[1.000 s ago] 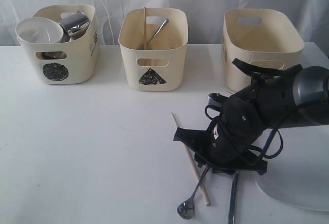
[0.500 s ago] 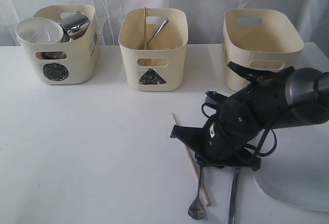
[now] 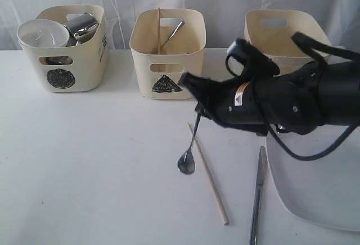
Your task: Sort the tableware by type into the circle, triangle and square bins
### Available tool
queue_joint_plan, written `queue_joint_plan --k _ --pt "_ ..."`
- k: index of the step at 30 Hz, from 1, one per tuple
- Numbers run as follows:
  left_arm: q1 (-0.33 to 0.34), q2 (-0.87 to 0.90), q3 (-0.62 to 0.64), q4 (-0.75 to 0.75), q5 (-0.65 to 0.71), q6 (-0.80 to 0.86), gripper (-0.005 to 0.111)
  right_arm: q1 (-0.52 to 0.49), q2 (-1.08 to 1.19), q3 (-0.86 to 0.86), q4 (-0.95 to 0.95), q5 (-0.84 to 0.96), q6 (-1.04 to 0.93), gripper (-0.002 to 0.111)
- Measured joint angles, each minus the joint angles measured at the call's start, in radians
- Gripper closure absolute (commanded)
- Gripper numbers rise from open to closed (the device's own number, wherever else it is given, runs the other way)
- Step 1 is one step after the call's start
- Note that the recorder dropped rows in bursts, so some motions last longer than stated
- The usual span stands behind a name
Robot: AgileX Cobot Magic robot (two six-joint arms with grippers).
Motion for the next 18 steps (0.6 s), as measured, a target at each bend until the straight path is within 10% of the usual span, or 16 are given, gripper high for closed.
queue_joint_plan --k 18 --pt "0.000 0.000 0.000 0.000 0.000 0.000 0.105 -0.204 0.186 -0.527 -0.006 -0.064 -0.218 0.108"
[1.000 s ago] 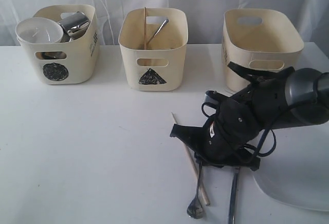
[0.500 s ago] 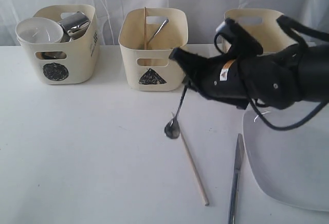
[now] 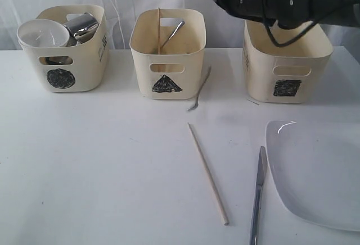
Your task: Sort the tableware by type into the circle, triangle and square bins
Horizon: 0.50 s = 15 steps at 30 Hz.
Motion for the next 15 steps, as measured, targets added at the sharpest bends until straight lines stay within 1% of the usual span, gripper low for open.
queue_joint_plan --k 4,6,8,9,11,12,14,15 --pt "0.000 0.000 0.000 0.000 0.000 0.000 0.105 -0.007 0.093 -0.121 -0.004 0.041 -0.014 0.108" --pt "0.000 0.000 0.000 0.000 0.000 0.000 0.105 -0.007 0.116 -0.138 -0.011 0.086 -0.016 0.108" --pt "0.000 0.000 0.000 0.000 0.000 0.000 0.105 -0.007 0.130 -0.141 -0.020 0.174 -0.021 0.108" --pt "0.000 0.000 0.000 0.000 0.000 0.000 0.105 -0.007 0.138 -0.141 -0.053 0.299 -0.046 0.108" --pt "0.000 0.000 0.000 0.000 0.000 0.000 0.105 -0.001 0.145 -0.126 -0.101 0.393 -0.063 0.107" --pt "0.000 0.000 0.000 0.000 0.000 0.000 0.105 0.001 0.147 -0.112 -0.127 0.435 -0.064 0.105" --pt "0.000 0.000 0.000 0.000 0.000 0.000 0.105 0.007 0.147 -0.060 -0.179 0.512 -0.069 0.099" --pt "0.000 0.000 0.000 0.000 0.000 0.000 0.105 0.009 0.148 -0.042 -0.187 0.531 -0.070 0.093"
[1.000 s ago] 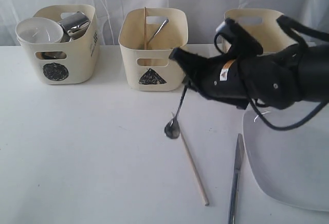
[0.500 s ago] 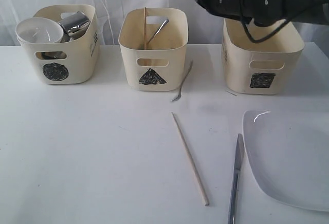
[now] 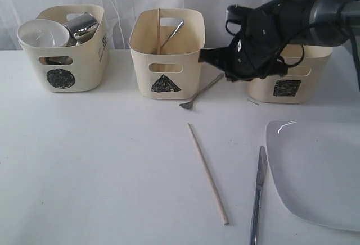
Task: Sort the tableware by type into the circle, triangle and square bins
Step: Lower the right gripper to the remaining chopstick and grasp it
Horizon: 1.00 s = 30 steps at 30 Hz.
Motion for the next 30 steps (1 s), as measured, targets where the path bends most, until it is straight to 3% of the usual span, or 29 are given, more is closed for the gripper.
queue_joint_plan --k 6,8,10,16,30 --pt "0.000 0.000 0.000 0.000 0.000 0.000 0.105 0.039 0.000 0.100 -0.017 0.006 -0.001 0.067" --pt "0.000 0.000 0.000 0.000 0.000 0.000 0.105 0.043 0.000 0.100 -0.012 -0.070 0.134 0.061" --pt "0.000 0.000 0.000 0.000 0.000 0.000 0.105 0.043 0.000 0.100 -0.012 -0.137 0.286 0.061" --pt "0.000 0.000 0.000 0.000 0.000 0.000 0.105 0.043 0.035 0.075 -0.014 -0.261 0.444 0.061" --pt "0.000 0.000 0.000 0.000 0.000 0.000 0.105 0.005 0.150 -0.099 -0.082 -0.095 0.475 0.061"
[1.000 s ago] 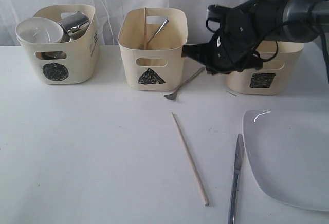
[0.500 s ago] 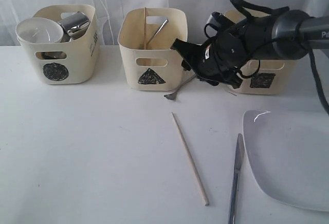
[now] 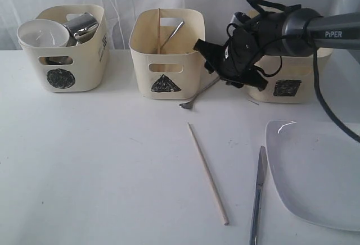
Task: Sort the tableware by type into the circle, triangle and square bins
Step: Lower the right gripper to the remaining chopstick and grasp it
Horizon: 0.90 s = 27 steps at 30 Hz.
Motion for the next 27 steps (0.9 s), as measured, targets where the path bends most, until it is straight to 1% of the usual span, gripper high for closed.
queue_joint_plan --k 3,5,7,9,12,15,20,24,27 --pt "0.000 0.000 0.000 0.000 0.000 0.000 0.105 0.005 0.000 0.000 -0.034 0.162 -0.056 0.061" --pt "0.000 0.000 0.000 0.000 0.000 0.000 0.105 0.018 0.000 0.000 -0.040 0.261 -0.236 0.061" --pt "0.000 0.000 0.000 0.000 0.000 0.000 0.105 0.041 -0.008 0.000 -0.020 0.331 -0.486 0.061" --pt "0.000 0.000 0.000 0.000 0.000 0.000 0.105 0.074 -0.028 0.000 0.038 0.405 -0.724 0.061" --pt "0.000 0.000 0.000 0.000 0.000 0.000 0.105 0.117 -0.072 0.000 0.156 0.494 -0.926 0.061" --pt "0.000 0.000 0.000 0.000 0.000 0.000 0.105 0.160 -0.114 0.000 0.255 0.561 -1.011 0.061" --pt "0.000 0.000 0.000 0.000 0.000 0.000 0.105 0.229 -0.136 0.018 0.296 0.596 -1.025 0.061" --pt "0.000 0.000 0.000 0.000 0.000 0.000 0.105 0.264 -0.136 0.102 0.301 0.537 -0.985 0.061" --pt "0.000 0.000 0.000 0.000 0.000 0.000 0.105 0.272 -0.136 0.176 0.301 0.472 -0.957 0.061"
